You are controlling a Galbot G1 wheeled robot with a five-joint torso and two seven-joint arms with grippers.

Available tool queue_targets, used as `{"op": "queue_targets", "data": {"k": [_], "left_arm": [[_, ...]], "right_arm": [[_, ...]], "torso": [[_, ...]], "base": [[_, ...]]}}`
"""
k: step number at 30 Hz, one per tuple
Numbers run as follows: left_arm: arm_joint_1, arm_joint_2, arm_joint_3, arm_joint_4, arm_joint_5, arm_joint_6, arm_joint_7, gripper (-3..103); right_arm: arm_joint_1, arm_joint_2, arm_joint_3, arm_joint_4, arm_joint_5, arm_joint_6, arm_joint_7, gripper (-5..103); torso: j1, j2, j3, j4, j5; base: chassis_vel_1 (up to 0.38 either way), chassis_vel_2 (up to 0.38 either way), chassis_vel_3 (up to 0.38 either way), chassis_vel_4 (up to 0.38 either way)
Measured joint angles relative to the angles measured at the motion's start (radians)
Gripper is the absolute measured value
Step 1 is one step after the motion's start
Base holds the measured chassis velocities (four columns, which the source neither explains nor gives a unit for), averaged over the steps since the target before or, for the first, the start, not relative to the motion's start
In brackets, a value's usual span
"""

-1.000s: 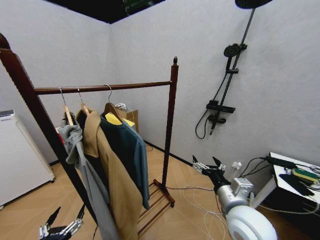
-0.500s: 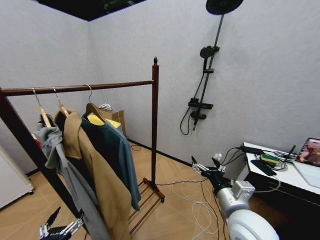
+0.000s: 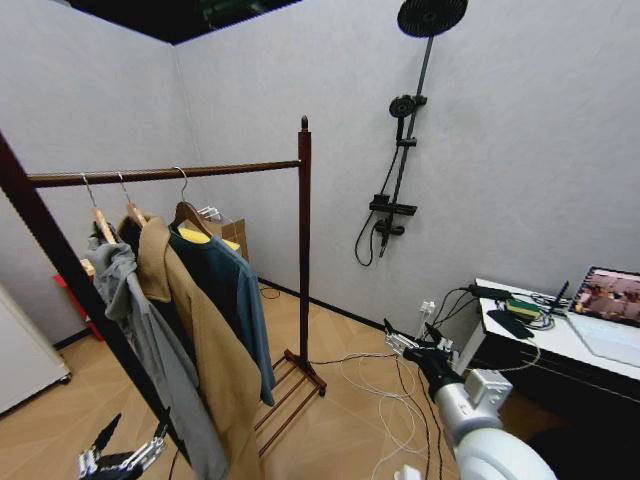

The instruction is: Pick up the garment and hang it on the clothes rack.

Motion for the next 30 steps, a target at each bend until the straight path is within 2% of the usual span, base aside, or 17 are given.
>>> {"op": "queue_targets", "data": {"k": [14, 30], "left_arm": [[0.000, 0.000, 0.000, 0.000, 0.000, 0.000, 0.000, 100], [0.000, 0.000, 0.000, 0.000, 0.000, 0.000, 0.000, 100]], "right_arm": [[0.012, -0.001, -0.004, -0.001, 0.002, 0.000, -0.003, 100], [0.026, -0.010, -0.006, -0.002, 0.005, 0.003, -0.009, 100]], "torso": [[0.000, 0.000, 0.000, -0.0001, 0.0001], [0.000, 0.000, 0.000, -0.0002, 0.0000]], "base": [[0.085, -0.160, -0.159, 0.079], [0.010, -0.217, -0.230, 0.019]]}}
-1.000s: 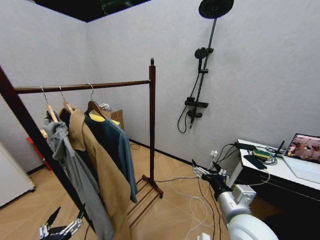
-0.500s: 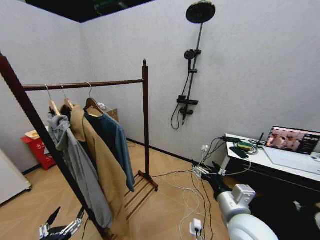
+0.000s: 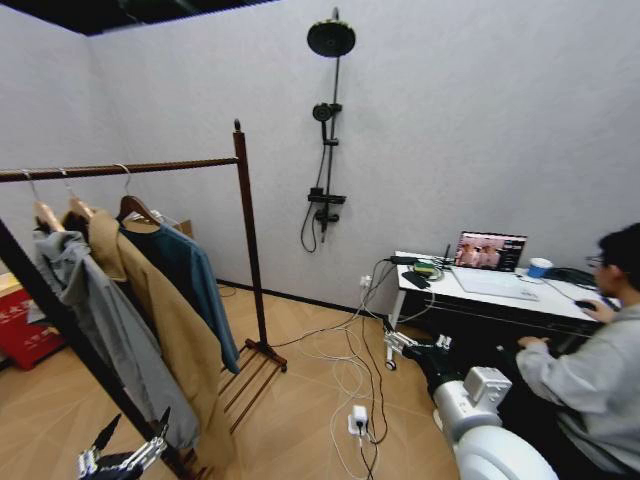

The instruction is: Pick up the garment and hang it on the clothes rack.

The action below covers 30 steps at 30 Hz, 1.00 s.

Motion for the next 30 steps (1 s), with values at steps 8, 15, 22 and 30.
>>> {"op": "queue_targets", "data": {"k": [8, 15, 22, 30], "left_arm": [[0.000, 0.000, 0.000, 0.000, 0.000, 0.000, 0.000, 100], [0.000, 0.000, 0.000, 0.000, 0.000, 0.000, 0.000, 100], [0.000, 0.000, 0.000, 0.000, 0.000, 0.000, 0.000, 100], [0.000, 0.000, 0.000, 0.000, 0.000, 0.000, 0.000, 100]], "right_arm": [[0.010, 0.000, -0.012, 0.000, 0.000, 0.002, -0.008, 100], [0.021, -0.002, -0.020, -0.015, 0.000, 0.003, -0.010, 100], [0.029, 0.007, -0.037, -0.027, 0.000, 0.006, -0.012, 100], [0.045, 0.007, -0.046, -0.037, 0.000, 0.007, -0.012, 100]], "torso": [[0.000, 0.000, 0.000, 0.0000, 0.0003], [0.000, 0.000, 0.000, -0.0002, 0.0002], [0.000, 0.000, 0.000, 0.0004, -0.0001], [0.000, 0.000, 0.000, 0.0002, 0.0000]], "base": [[-0.001, -0.237, -0.239, -0.008], [0.025, -0.213, -0.217, 0.008], [0.103, -0.119, -0.115, 0.110], [0.118, -0.119, -0.125, 0.112]]}}
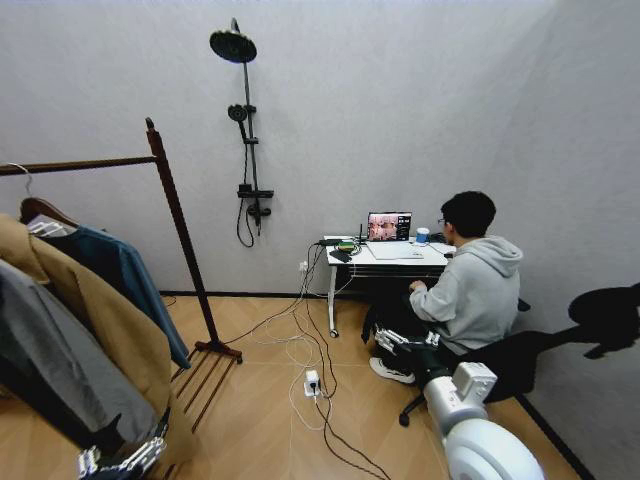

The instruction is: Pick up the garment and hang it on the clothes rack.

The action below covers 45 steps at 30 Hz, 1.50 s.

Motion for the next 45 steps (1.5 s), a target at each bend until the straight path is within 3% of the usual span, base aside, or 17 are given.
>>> {"op": "queue_targets", "data": {"k": [45], "left_arm": [[0.000, 0.000, 0.000, 0.000, 0.000, 0.000, 0.000, 100]], "right_arm": [[-0.024, 0.018, 0.011, 0.005, -0.003, 0.019, -0.010, 100]], "torso": [[0.000, 0.000, 0.000, -0.0002, 0.0000]], "base": [[0.100, -0.136, -0.139, 0.097]]}}
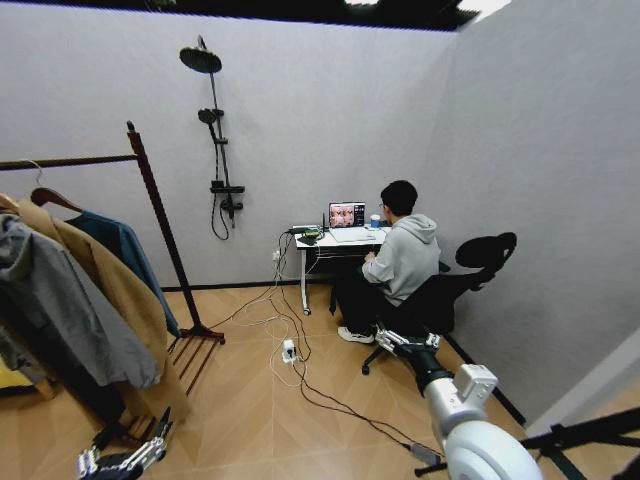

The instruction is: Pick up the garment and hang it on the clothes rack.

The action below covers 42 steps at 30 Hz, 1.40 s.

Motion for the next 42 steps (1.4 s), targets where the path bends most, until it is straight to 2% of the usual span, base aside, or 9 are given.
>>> {"op": "queue_targets", "data": {"k": [13, 36, 40, 42], "left_arm": [[0.000, 0.000, 0.000, 0.000, 0.000, 0.000, 0.000, 100], [0.000, 0.000, 0.000, 0.000, 0.000, 0.000, 0.000, 100], [0.000, 0.000, 0.000, 0.000, 0.000, 0.000, 0.000, 100], [0.000, 0.000, 0.000, 0.000, 0.000, 0.000, 0.000, 100]], "right_arm": [[0.003, -0.003, -0.011, 0.003, -0.004, 0.003, 0.003, 100], [0.008, 0.000, -0.029, 0.001, -0.012, 0.009, 0.005, 100], [0.007, 0.005, -0.039, 0.000, -0.019, 0.010, 0.005, 100], [0.007, 0.007, -0.045, -0.002, -0.022, 0.011, 0.005, 100]], "torso": [[0.000, 0.000, 0.000, 0.0002, -0.0001], [0.000, 0.000, 0.000, 0.0000, 0.0004], [0.000, 0.000, 0.000, 0.0000, -0.0005], [0.000, 0.000, 0.000, -0.0001, 0.0004]], "base": [[0.122, -0.118, -0.118, 0.109], [0.197, -0.198, -0.192, 0.201], [0.156, -0.173, -0.160, 0.168], [0.172, -0.177, -0.179, 0.171]]}}
